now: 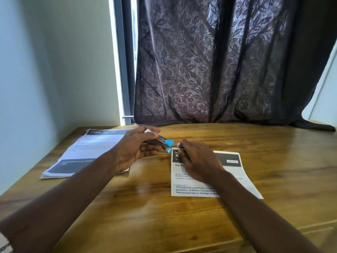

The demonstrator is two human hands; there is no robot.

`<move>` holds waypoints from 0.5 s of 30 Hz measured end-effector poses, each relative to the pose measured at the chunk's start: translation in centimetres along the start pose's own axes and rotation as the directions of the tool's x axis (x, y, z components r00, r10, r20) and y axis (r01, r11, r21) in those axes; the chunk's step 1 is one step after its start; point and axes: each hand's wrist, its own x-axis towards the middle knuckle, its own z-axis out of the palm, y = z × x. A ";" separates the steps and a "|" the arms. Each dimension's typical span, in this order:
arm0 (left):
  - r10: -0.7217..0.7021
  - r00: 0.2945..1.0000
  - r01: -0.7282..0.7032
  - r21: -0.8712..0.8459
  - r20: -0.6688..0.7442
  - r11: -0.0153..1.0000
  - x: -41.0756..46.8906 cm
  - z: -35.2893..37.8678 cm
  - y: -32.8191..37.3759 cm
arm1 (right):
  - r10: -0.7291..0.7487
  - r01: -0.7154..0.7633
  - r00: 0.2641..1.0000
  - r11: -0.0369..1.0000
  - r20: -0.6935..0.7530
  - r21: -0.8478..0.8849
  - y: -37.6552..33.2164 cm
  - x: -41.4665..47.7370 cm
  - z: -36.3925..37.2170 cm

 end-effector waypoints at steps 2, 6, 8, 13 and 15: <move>-0.015 1.000 0.014 -0.016 -0.022 1.000 0.5 0.0 -0.6 | -0.001 0.001 1.000 1.000 0.008 0.003 0.0 0.0 -0.1; -0.028 0.997 0.027 -0.009 -0.066 1.000 1.7 -0.3 -2.0 | 0.029 -0.029 0.999 0.999 0.028 0.020 0.1 0.1 -0.1; -0.038 0.998 0.038 -0.010 -0.041 0.999 1.9 -0.3 -2.5 | 0.048 -0.048 0.999 0.999 0.025 0.020 0.3 0.2 0.0; -0.006 1.000 0.006 -0.002 -0.028 1.000 2.4 -0.4 -3.3 | 0.052 -0.053 0.998 0.998 0.028 0.024 0.5 0.2 0.2; -0.014 0.999 0.014 -0.017 -0.029 1.000 2.6 -0.6 -3.5 | 0.046 -0.046 0.999 0.999 0.025 0.022 0.6 0.3 0.3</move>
